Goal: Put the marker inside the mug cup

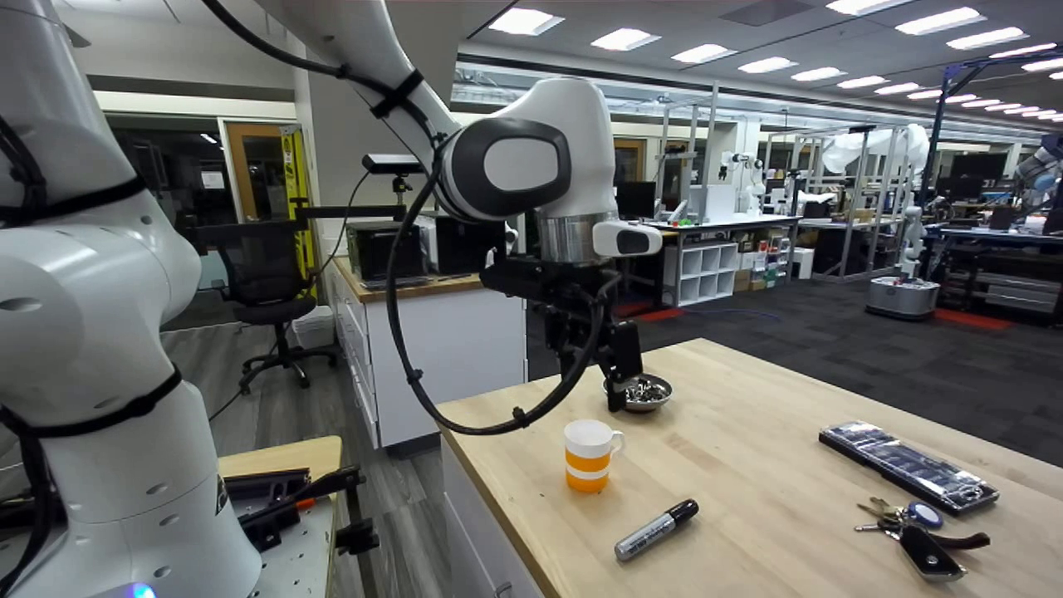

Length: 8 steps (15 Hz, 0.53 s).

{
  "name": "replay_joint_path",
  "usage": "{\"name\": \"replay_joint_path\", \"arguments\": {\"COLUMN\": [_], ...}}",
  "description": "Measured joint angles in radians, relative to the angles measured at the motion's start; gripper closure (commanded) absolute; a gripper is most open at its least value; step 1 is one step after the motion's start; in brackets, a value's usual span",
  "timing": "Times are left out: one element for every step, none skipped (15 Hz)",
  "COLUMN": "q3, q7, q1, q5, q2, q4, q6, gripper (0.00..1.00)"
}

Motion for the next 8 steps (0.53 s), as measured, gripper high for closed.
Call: {"name": "replay_joint_path", "arguments": {"q3": [-0.002, -0.004, -0.006, -0.01, -0.014, -0.016, -0.017, -0.017], "q7": [-0.005, -0.009, -0.013, -0.016, -0.021, -0.029, -0.035, -0.036], "q1": [-0.003, -0.007, -0.009, -0.011, -0.013, -0.014, -0.015, -0.015], "q5": [0.0, 0.0, 0.0, 0.0, 0.0, 0.009, 0.015, 0.016], "q2": [0.025, 0.048, 0.071, 0.094, 0.116, 0.136, 0.152, 0.162], "q4": [0.002, 0.005, 0.008, 0.013, 0.02, 0.03, 0.039, 0.048], "q6": [0.021, 0.042, 0.062, 0.08, 0.094, 0.097, 0.097, 0.097], "gripper": [0.0, 0.0, 0.0, 0.0, 0.0, 0.0, 0.0, 0.0]}}
